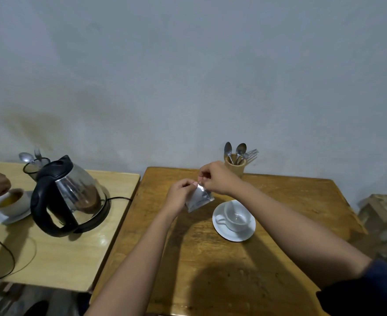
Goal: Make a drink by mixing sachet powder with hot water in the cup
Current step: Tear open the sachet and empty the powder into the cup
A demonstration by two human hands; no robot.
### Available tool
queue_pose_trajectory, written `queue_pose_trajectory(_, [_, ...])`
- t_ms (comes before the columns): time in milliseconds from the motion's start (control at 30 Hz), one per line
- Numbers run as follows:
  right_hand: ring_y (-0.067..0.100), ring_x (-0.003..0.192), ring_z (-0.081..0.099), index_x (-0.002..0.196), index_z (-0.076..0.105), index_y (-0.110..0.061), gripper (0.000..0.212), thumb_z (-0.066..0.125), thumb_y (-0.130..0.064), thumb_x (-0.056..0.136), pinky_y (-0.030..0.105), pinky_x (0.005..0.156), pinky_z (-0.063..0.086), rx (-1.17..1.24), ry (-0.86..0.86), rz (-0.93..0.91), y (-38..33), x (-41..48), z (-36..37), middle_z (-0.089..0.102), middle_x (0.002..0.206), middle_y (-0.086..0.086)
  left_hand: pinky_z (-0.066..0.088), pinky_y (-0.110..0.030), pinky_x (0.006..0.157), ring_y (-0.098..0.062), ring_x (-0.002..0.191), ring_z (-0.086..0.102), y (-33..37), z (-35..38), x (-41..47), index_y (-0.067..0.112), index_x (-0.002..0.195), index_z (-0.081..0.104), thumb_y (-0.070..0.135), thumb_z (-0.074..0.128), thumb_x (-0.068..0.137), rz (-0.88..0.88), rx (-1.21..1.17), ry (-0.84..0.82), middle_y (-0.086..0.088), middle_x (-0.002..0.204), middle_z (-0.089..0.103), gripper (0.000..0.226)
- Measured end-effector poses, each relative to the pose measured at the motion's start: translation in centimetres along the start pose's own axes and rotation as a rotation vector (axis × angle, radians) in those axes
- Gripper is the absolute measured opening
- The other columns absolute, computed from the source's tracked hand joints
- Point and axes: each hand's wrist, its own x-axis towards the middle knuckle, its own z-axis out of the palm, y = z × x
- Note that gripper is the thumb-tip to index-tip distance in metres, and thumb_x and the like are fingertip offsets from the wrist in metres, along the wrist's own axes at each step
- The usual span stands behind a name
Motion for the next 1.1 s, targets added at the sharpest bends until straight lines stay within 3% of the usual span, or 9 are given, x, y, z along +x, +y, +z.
queue_pose_trajectory(67, [0.018,0.063,0.052,0.076,0.068,-0.008,0.014,0.055,-0.005,0.076,0.032,0.058,0.043,-0.061,0.014,-0.047,-0.4,0.0,0.3,0.065,0.073,0.009,0.04,-0.002,0.049,-0.007,0.068,0.052,0.2,-0.3,-0.1,0.004,0.082,0.06,0.006,0.053,0.089,-0.014,-0.058,0.005,-0.001,0.074,0.059,0.011])
queue_pose_trajectory(167, [0.025,0.077,0.057,0.084,0.069,-0.007,0.014,0.055,-0.009,0.081,0.035,0.063,0.044,-0.163,0.055,-0.162,-1.2,0.1,0.6,0.067,0.086,0.009,0.041,-0.004,0.046,0.006,0.05,0.057,0.5,-1.2,-0.2,0.002,0.081,0.058,-0.002,0.051,0.087,-0.017,-0.164,0.011,0.003,0.062,0.062,0.01])
queue_pose_trajectory(267, [0.029,0.077,0.058,0.083,0.069,-0.006,0.016,0.054,-0.011,0.083,0.038,0.06,0.043,-0.28,0.065,-0.279,-1.6,0.4,0.9,0.063,0.083,0.009,0.041,-0.004,0.044,0.008,0.044,0.055,0.8,-2.0,-0.1,0.005,0.068,0.057,-0.005,0.051,0.085,-0.017,-0.177,0.018,0.01,0.051,0.062,0.021])
queue_pose_trajectory(467, [0.03,0.068,0.054,0.072,0.064,-0.005,0.019,0.045,-0.009,0.071,0.024,0.045,0.02,-0.386,0.053,-0.431,-1.7,1.0,1.5,0.059,0.074,0.012,0.04,-0.006,0.042,-0.011,0.059,0.051,0.6,-2.6,0.5,0.009,0.063,0.054,-0.005,0.049,0.085,-0.061,-0.105,0.041,-0.005,0.065,0.054,0.027])
queue_pose_trajectory(533, [0.031,0.07,0.056,0.074,0.064,-0.005,0.017,0.048,-0.006,0.072,0.026,0.046,0.026,-0.401,0.047,-0.454,-1.2,1.2,1.9,0.059,0.076,0.012,0.041,-0.006,0.043,-0.012,0.062,0.049,0.1,-2.5,0.7,0.011,0.062,0.054,-0.005,0.049,0.086,-0.069,-0.083,0.058,-0.004,0.067,0.055,0.029])
queue_pose_trajectory(667, [0.024,0.082,0.056,0.089,0.066,-0.009,0.017,0.05,-0.011,0.085,0.031,0.06,0.039,-0.257,0.109,-0.273,-0.6,1.7,2.3,0.062,0.09,0.008,0.04,-0.02,0.059,-0.003,0.062,0.053,-1.0,-2.4,1.4,0.02,0.063,0.06,0.005,0.055,0.088,0.029,0.017,0.116,0.002,0.068,0.06,0.029])
queue_pose_trajectory(733, [0.022,0.078,0.056,0.086,0.066,-0.009,0.016,0.05,-0.008,0.082,0.031,0.065,0.045,-0.096,0.132,-0.124,-0.6,2.1,2.6,0.064,0.085,0.007,0.039,-0.023,0.063,0.001,0.063,0.054,-1.3,-2.4,1.6,0.025,0.067,0.062,0.008,0.057,0.088,0.102,0.087,0.121,0.003,0.07,0.061,0.027])
queue_pose_trajectory(933, [0.016,0.065,0.056,0.08,0.071,-0.004,0.013,0.059,-0.001,0.075,0.026,0.066,0.049,0.162,0.096,0.119,-0.7,2.6,2.2,0.061,0.066,0.007,0.046,-0.035,0.083,-0.022,0.091,0.06,-1.5,-2.6,2.4,0.031,0.071,0.064,0.025,0.061,0.077,0.161,0.243,0.146,-0.002,0.084,0.067,0.009])
queue_pose_trajectory(1100, [0.013,0.061,0.055,0.076,0.071,-0.004,0.013,0.06,0.001,0.075,0.027,0.066,0.051,0.175,0.031,0.127,-0.6,2.7,1.5,0.059,0.061,0.0,0.043,-0.043,0.095,-0.024,0.096,0.054,-1.0,-2.3,2.4,0.011,0.087,0.071,0.022,0.063,0.083,0.162,0.374,0.141,0.007,0.081,0.061,0.014])
